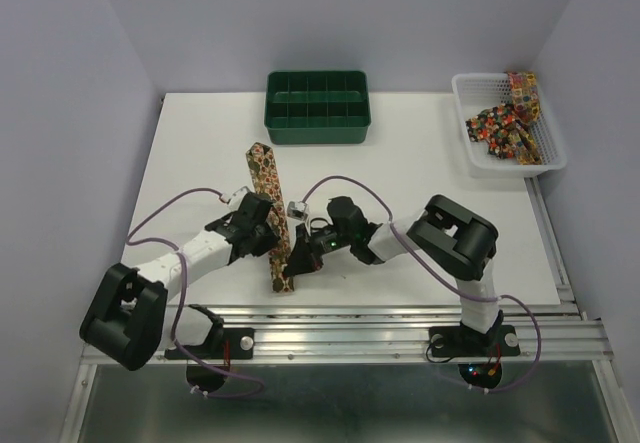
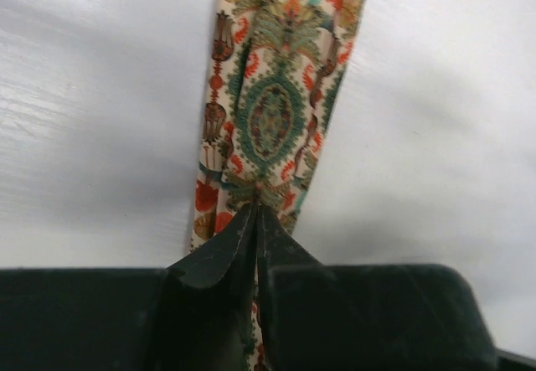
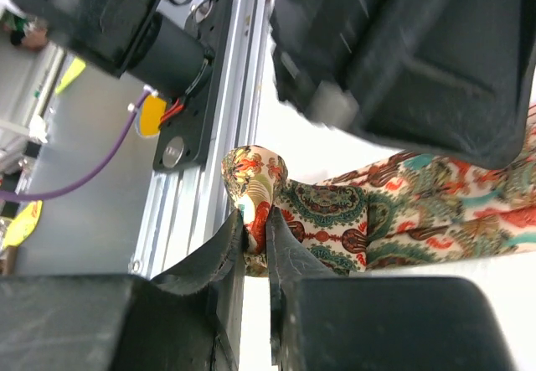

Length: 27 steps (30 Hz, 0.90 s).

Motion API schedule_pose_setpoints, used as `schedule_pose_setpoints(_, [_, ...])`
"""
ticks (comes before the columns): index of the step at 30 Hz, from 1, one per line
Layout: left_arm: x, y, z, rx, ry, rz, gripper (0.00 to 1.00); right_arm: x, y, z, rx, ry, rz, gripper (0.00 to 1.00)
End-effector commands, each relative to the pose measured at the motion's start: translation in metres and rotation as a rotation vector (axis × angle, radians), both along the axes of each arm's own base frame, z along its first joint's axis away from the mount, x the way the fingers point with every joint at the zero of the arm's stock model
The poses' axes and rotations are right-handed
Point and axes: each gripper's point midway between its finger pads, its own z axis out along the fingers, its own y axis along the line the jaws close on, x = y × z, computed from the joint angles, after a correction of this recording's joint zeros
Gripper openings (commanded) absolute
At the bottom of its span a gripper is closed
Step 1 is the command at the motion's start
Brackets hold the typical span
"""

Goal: Roll the ties
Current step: Roll the tie

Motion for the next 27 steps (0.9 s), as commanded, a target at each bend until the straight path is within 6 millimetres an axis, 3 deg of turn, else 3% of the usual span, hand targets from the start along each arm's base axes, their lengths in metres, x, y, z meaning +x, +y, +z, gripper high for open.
schedule_pose_setpoints(1, [0.002,-0.011,0.028,-0.088,-0.11,-0.068,0.15,-0.011,-0.002,0.029,0.108,-0.136,0.053,0.01])
schedule_pose_setpoints(5, [-0.012,-0.029,0.036,-0.185,-0.104,-0.169,0.07,-0.016,0.001,0.029,0.105,-0.166,0.072,0.01])
schedule_pose_setpoints(9, [-0.026,-0.039,0.036,-0.235,-0.088,-0.259,0.07,-0.019,-0.001,0.029,0.12,-0.193,0.084,0.01])
schedule_pose_setpoints(17, [-0.062,-0.028,0.014,-0.204,0.049,-0.311,0.02,-0.018,-0.001,0.032,0.134,-0.235,0.077,0.01])
schedule_pose_setpoints(21, [-0.075,-0.034,0.015,-0.243,0.063,-0.358,0.03,-0.017,0.001,0.032,0.138,-0.229,0.076,0.01])
schedule_pose_setpoints(24, [-0.082,-0.024,0.005,-0.174,0.125,-0.312,0.03,-0.015,0.001,0.032,0.136,-0.231,0.06,0.01])
schedule_pose_setpoints(27, [-0.088,-0.026,0.0,-0.161,0.169,-0.336,0.0,-0.015,0.001,0.033,0.138,-0.239,0.055,0.01])
